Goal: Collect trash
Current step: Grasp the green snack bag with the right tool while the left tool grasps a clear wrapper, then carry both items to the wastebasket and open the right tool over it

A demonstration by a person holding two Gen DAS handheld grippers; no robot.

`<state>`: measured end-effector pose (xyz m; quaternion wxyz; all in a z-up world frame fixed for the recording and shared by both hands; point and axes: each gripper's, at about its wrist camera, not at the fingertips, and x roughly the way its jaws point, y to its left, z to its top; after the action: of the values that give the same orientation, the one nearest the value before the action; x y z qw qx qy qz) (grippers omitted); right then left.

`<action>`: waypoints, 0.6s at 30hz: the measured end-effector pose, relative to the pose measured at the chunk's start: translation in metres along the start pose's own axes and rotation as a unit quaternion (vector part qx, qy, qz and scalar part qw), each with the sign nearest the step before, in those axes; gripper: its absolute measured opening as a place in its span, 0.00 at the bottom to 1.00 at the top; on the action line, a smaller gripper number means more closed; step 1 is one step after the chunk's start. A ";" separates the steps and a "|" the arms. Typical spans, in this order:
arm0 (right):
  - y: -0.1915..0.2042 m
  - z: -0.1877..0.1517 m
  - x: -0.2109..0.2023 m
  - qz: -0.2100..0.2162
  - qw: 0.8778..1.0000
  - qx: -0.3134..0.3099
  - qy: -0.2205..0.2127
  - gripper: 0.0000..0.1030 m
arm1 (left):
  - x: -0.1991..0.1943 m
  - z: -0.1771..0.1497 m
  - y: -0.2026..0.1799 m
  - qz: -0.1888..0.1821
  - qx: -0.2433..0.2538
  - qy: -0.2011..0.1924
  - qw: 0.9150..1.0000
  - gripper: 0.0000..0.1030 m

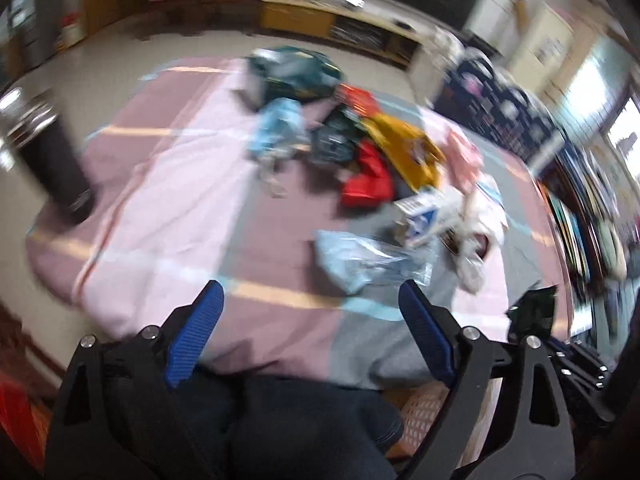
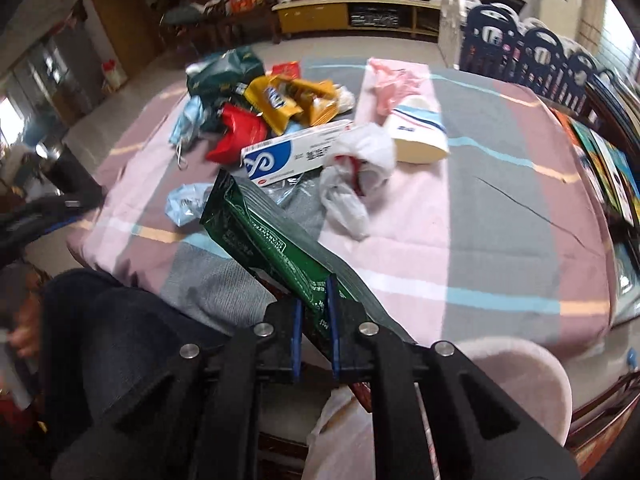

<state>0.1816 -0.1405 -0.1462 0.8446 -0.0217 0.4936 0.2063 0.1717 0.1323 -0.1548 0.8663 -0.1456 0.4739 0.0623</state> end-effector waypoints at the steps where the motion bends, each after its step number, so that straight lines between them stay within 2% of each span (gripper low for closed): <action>1: -0.006 -0.003 -0.008 0.004 1.000 0.010 -0.004 0.11 | 0.012 0.007 -0.014 -0.001 0.028 0.009 1.000 0.89; 3: -0.017 -0.012 -0.024 0.010 0.999 0.031 -0.010 0.11 | 0.035 0.018 -0.043 0.021 0.097 0.009 0.995 0.94; 4: -0.020 -0.016 -0.029 0.011 0.999 0.039 -0.012 0.12 | 0.047 0.020 -0.060 0.038 0.147 0.006 0.988 0.94; 6: -0.033 -0.027 -0.038 0.011 0.998 0.061 -0.012 0.12 | 0.067 0.015 -0.087 0.077 0.247 0.014 0.966 0.95; 8: -0.045 -0.039 -0.042 0.011 0.996 0.086 -0.010 0.12 | 0.085 0.005 -0.106 0.092 0.336 0.031 0.937 0.95; 10: -0.058 -0.047 -0.043 0.013 0.994 0.110 -0.006 0.12 | 0.100 -0.003 -0.113 0.089 0.377 0.058 0.920 0.96; 11: -0.064 -0.050 -0.042 0.013 0.993 0.120 -0.004 0.12 | 0.109 -0.005 -0.114 0.103 0.391 0.068 0.912 0.96; 12: -0.068 -0.053 -0.041 0.014 0.992 0.128 -0.002 0.12 | 0.113 -0.007 -0.113 0.114 0.397 0.073 0.908 0.95; 13: -0.072 -0.056 -0.041 0.016 0.991 0.137 -0.002 0.12 | 0.118 -0.006 -0.110 0.118 0.395 0.081 0.907 0.93; 14: -0.076 -0.059 -0.041 0.019 0.989 0.144 -0.002 0.12 | 0.121 -0.005 -0.106 0.111 0.382 0.090 0.913 0.80; 15: -0.077 -0.060 -0.041 0.021 0.989 0.148 -0.003 0.12 | 0.125 0.000 -0.099 0.086 0.349 0.108 0.927 0.64; 16: -0.078 -0.062 -0.043 0.022 0.989 0.148 -0.005 0.12 | 0.126 0.006 -0.089 0.055 0.303 0.124 0.943 0.61; 17: -0.077 -0.063 -0.045 0.022 0.989 0.147 -0.008 0.12 | 0.125 0.010 -0.079 0.031 0.265 0.128 0.955 0.56; 18: -0.076 -0.064 -0.047 0.019 0.989 0.143 -0.010 0.12 | 0.122 0.012 -0.072 0.013 0.242 0.128 0.962 0.47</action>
<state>0.1369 -0.2404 -0.1513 0.8396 0.1111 0.5101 0.1501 0.2655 0.0641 -0.2375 0.8070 0.0679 0.5834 -0.0619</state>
